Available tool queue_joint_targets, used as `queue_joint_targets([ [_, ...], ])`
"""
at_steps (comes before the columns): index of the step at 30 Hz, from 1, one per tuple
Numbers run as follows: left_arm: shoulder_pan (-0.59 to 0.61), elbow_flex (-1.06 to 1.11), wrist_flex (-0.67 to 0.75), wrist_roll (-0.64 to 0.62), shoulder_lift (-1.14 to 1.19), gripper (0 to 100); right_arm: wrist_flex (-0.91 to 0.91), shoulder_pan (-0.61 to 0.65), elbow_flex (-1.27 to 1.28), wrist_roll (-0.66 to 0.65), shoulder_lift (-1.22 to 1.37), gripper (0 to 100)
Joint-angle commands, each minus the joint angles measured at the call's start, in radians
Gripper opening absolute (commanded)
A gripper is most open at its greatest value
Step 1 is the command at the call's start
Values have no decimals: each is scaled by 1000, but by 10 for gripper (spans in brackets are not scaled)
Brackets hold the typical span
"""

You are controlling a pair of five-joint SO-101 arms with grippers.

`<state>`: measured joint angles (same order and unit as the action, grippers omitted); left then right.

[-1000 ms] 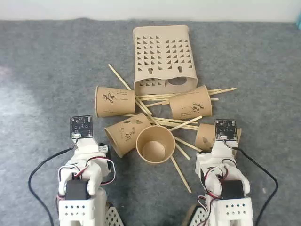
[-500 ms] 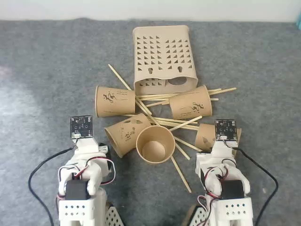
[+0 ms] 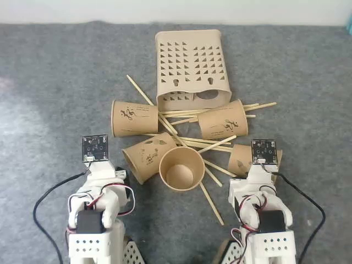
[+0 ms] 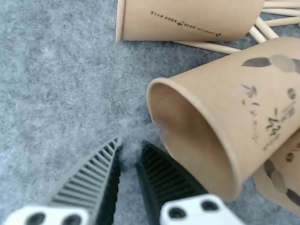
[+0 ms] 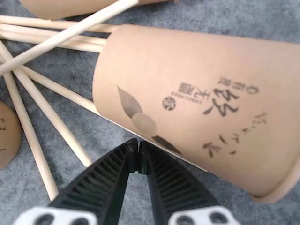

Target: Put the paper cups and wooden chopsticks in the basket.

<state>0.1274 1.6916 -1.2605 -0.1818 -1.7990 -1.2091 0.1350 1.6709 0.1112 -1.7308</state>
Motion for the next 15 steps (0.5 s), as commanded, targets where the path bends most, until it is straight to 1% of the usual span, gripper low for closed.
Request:
queue_joint_targets([
  [1, 3, -5, -3, 8, -25, 12, 19, -5, 17, 5, -25, 9],
  [10, 5, -27, -2, 8, -25, 12, -13, -18, -5, 3, -64, 9],
  [12, 6, -62, -2, 8, -25, 12, -13, -59, -25, 3, -87, 9],
  [15, 6, -91, -2, 9, -25, 12, -5, -173, -89, 3, -87, 9],
])
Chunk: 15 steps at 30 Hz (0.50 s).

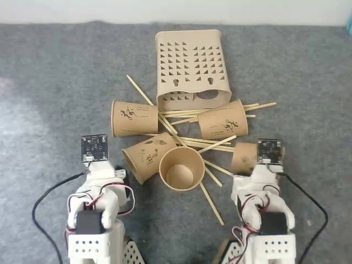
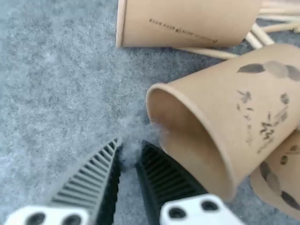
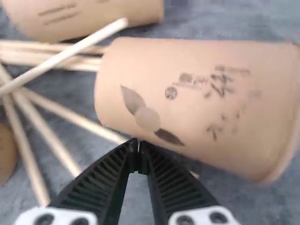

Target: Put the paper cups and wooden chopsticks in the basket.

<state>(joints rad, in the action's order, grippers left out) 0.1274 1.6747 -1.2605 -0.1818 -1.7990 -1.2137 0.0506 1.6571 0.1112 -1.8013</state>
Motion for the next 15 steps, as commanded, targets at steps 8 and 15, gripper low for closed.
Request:
queue_joint_targets([
  [8, 8, -111, 0, 26, -25, 12, 200, -193, -37, -3, -15, 9],
  [15, 112, -134, 178, 322, -25, 17, 214, -252, -75, -354, -13, 10],
])
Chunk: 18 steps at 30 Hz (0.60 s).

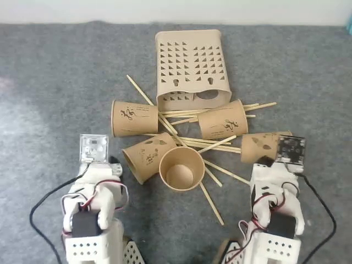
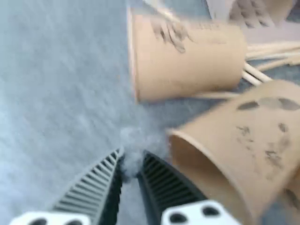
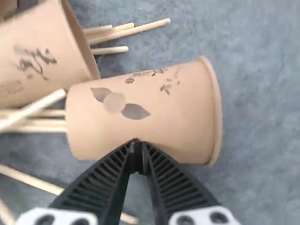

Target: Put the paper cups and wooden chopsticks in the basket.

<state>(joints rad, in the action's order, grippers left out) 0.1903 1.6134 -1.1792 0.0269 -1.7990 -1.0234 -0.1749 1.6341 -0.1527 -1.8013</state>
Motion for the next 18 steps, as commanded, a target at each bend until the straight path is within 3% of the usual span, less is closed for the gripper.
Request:
queue_joint_targets([
  [1, 52, -90, 83, 98, -25, 34, 22, -28, -57, -61, -12, 10],
  [5, 46, -193, 11, 20, -23, 147, 28, -33, -57, -37, -7, 10],
  [9, 29, -335, 9, -9, 75, 139, 28, -36, -57, -32, -7, 10],
  [18, -83, -823, -28, -8, 839, 126, 28, -39, -52, -31, -4, 10],
])
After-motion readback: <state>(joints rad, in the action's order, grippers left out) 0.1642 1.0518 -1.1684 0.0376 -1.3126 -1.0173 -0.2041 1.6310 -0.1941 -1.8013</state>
